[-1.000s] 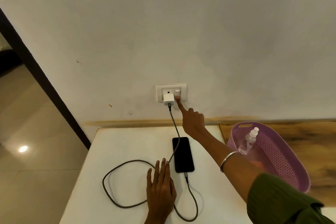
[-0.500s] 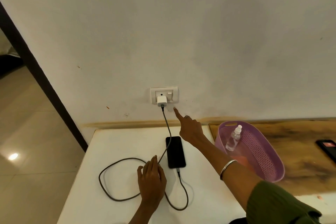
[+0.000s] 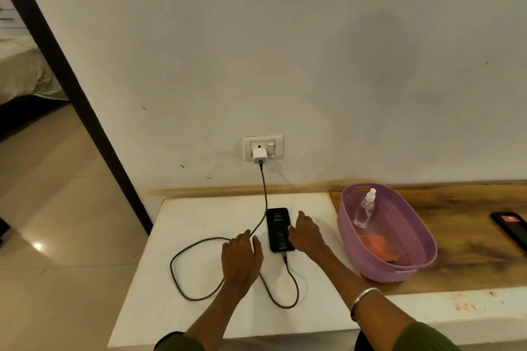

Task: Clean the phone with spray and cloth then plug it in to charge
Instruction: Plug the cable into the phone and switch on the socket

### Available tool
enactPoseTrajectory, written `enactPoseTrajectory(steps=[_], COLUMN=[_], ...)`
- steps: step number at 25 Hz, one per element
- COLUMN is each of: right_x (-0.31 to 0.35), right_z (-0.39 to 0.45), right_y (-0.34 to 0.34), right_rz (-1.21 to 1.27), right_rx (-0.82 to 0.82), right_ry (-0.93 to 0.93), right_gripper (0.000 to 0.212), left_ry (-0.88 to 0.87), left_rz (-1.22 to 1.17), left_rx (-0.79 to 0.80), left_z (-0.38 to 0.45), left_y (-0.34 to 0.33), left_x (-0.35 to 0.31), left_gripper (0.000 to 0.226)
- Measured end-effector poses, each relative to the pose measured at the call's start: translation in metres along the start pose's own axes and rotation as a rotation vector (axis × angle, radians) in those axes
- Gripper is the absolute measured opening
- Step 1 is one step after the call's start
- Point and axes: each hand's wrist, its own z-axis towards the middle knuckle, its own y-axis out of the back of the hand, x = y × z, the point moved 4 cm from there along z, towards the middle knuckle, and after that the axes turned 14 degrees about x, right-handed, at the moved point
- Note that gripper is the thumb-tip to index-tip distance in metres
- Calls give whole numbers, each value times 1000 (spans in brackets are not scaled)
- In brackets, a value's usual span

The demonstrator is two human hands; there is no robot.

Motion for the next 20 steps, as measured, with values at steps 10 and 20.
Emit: enactPoseTrajectory(steps=[10,20], right_x=[-6,5], right_z=[-13,-2], right_y=[-62,-87], right_rz=[-18,-84], right_rx=[-65,-187], right_ry=[-187,-158], right_gripper=[103,84], left_ry=[-145,-152], left_rz=[-1,-101], left_rx=[-157,182], left_z=[-14,-10], left_y=[20,-33], left_x=[-22,6], left_gripper=[52,19])
